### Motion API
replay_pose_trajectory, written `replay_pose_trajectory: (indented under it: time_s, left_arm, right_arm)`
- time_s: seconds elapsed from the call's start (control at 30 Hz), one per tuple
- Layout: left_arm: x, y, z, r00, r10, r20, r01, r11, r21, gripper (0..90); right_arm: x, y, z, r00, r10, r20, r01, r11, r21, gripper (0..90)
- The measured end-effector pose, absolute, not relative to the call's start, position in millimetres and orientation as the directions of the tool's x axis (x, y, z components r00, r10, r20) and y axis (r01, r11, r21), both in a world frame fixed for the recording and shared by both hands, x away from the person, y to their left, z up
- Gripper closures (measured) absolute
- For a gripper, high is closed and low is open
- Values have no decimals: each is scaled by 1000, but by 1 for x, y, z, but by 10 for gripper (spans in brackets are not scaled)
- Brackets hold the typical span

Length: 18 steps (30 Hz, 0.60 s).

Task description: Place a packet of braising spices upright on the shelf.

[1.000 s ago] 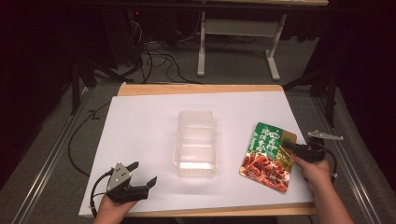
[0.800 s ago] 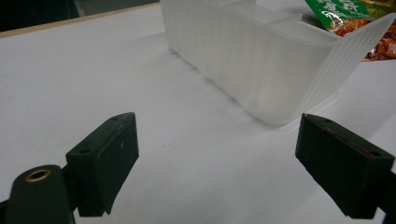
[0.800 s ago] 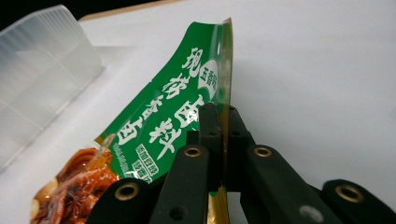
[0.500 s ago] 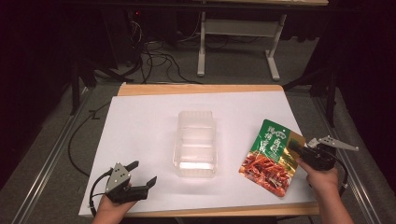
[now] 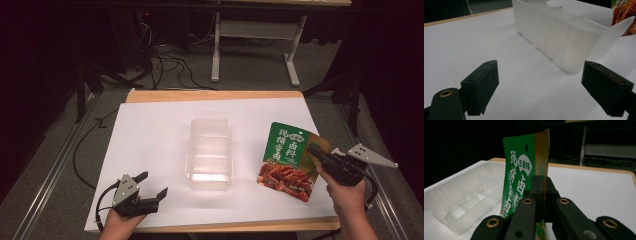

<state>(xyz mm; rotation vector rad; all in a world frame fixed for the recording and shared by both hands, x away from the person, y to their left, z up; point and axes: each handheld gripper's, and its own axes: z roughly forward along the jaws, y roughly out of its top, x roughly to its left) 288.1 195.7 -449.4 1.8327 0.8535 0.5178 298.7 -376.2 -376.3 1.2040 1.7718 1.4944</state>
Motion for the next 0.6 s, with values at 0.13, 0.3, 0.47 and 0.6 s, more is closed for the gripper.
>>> replay_pose_trajectory:
  time_s: [0.13,0.3,0.47,0.6]
  left_arm:
    - [288,198,-449,652,758,-31,316,-234,919,149]
    - [288,198,-449,652,757,-29,316,-238,918,149]
    - [288,198,-449,653,757,-27,317,-241,917,149]
    - [288,198,-450,649,760,-29,321,-239,917,150]
  right_arm:
    - [293,-363,-365,-496,862,106,245,22,969,900]
    - [291,-352,-357,-506,860,70,193,34,981,900]
    - [295,-353,-356,-493,869,43,172,48,984,900]
    - [296,-356,-357,-498,866,44,160,42,986,900]
